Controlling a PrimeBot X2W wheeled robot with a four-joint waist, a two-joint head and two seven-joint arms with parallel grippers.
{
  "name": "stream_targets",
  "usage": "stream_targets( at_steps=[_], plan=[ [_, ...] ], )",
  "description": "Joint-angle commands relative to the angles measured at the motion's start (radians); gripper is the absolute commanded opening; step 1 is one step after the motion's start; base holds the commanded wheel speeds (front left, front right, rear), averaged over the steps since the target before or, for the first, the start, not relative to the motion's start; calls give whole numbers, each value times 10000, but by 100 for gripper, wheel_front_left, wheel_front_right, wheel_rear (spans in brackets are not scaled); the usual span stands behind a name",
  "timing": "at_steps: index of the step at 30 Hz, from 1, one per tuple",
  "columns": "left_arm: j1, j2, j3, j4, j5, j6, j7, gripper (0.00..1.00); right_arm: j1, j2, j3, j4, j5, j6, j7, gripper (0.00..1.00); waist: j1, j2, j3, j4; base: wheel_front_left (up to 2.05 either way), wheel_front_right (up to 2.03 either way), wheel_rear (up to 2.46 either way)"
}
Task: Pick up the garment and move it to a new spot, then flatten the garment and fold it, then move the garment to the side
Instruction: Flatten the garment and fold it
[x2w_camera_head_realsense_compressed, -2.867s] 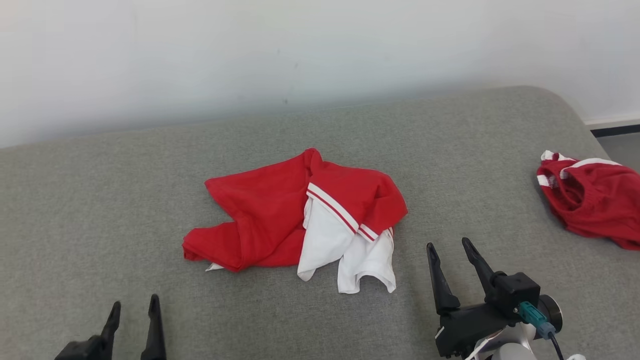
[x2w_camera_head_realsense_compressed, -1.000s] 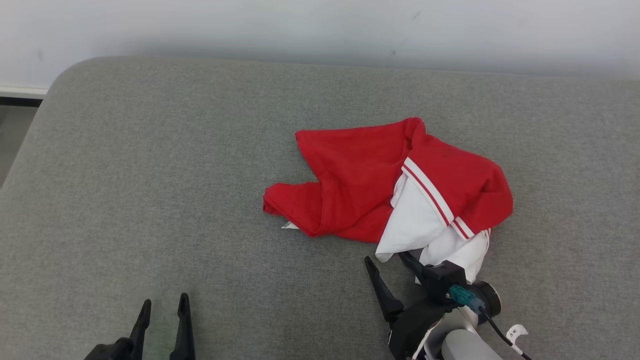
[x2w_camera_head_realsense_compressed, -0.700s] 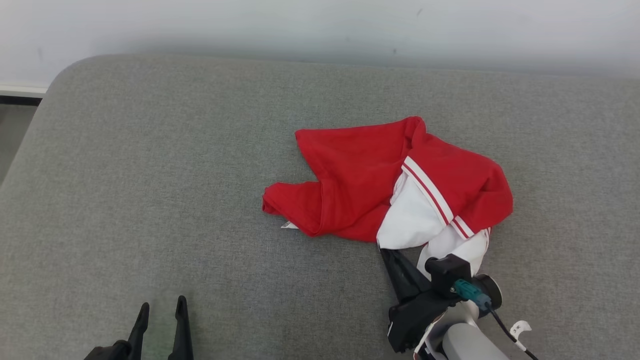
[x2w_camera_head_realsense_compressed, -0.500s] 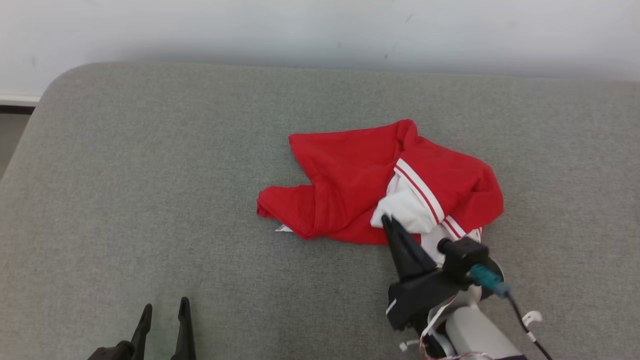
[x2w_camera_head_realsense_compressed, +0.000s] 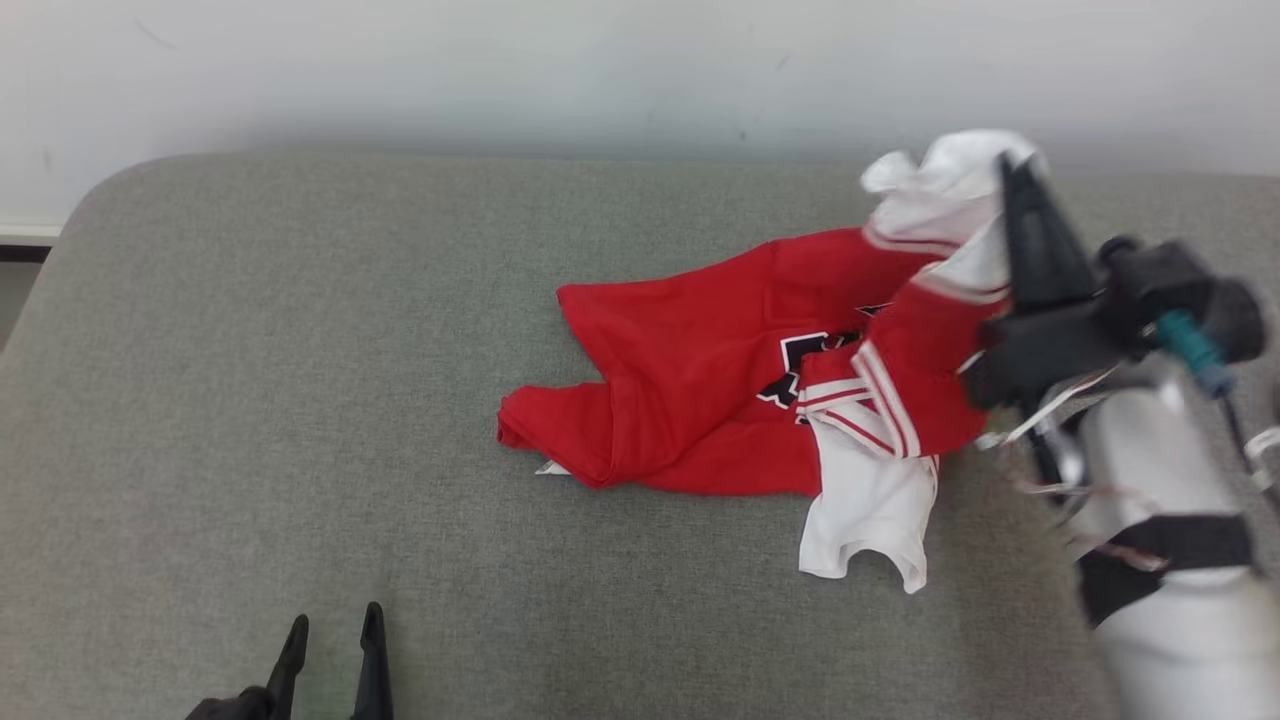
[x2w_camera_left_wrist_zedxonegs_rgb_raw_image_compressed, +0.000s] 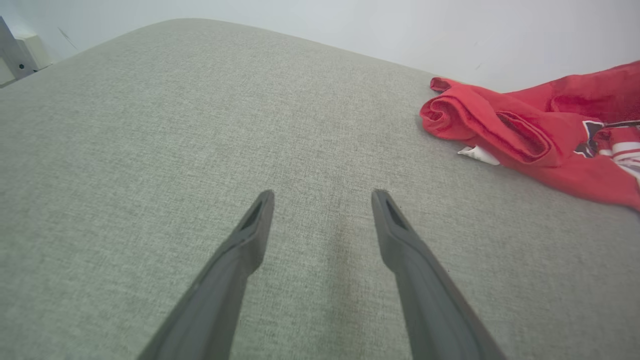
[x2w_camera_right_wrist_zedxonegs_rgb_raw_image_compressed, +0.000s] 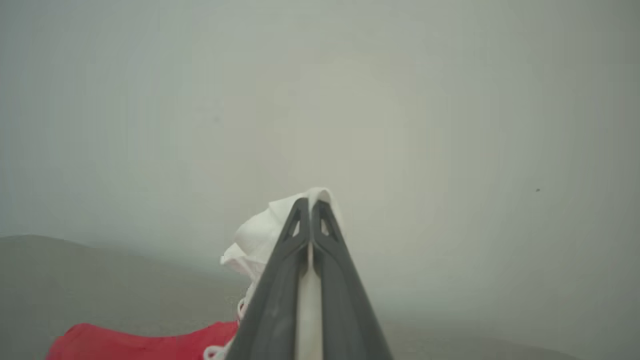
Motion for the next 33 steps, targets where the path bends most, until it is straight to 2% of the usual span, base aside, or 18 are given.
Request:
stream_targets(
  at_steps=[1,6,10,11,12,13,14,19,23,27,33],
  plan=[
    [-70,-4,43,10,94,-15,-30,100,-435,-350,-152,330,-332,-28,3,0,1,-1,115,100,0,0,0],
    [-315,-6,11,-8,200,-30,-30,100,-1884,-1511,-892,1777,-1349,-28,13,0,1,-1,463,330,0,0,0],
    [-509,-6,-35,149,271,-34,-30,100,-2939,-2193,-2505,3151,-2186,-28,263,1,1,-1,729,660,0,0,0],
    [-574,-5,-65,160,301,-37,-30,100,-3129,-2353,-2931,3426,-2473,-28,366,25,1,-1,783,746,0,0,0],
    [-641,-8,-59,157,341,-39,-30,100,-3266,-2429,-3429,3718,-2722,-28,521,95,1,-1,837,815,0,0,0],
    [-691,-6,-54,155,358,-41,-30,100,-3358,-2450,-3859,3890,-2955,-28,551,100,1,-1,870,871,0,0,0],
    [-691,-6,-54,155,358,-41,-30,100,-3358,-2450,-3859,3890,-2955,-28,551,100,1,-1,870,871,0,0,0],
    [-604,-6,105,89,324,-33,-30,100,-3318,-2270,-5116,4382,-4123,-28,364,100,1,-1,911,849,0,0,0],
    [-460,-9,269,73,337,-35,-30,100,-3129,-1785,-5446,4765,-4491,-28,124,100,1,-1,829,513,0,0,0],
    [-516,-5,249,-7,390,-36,-30,100,-2769,-1173,-5106,4762,-4307,-28,-5,100,1,-1,716,147,0,0,0],
    [-475,-6,193,-23,376,-37,-30,100,-1341,-118,-3672,3460,-3112,-28,-12,100,1,-1,418,-267,0,0,0]
  ],
)
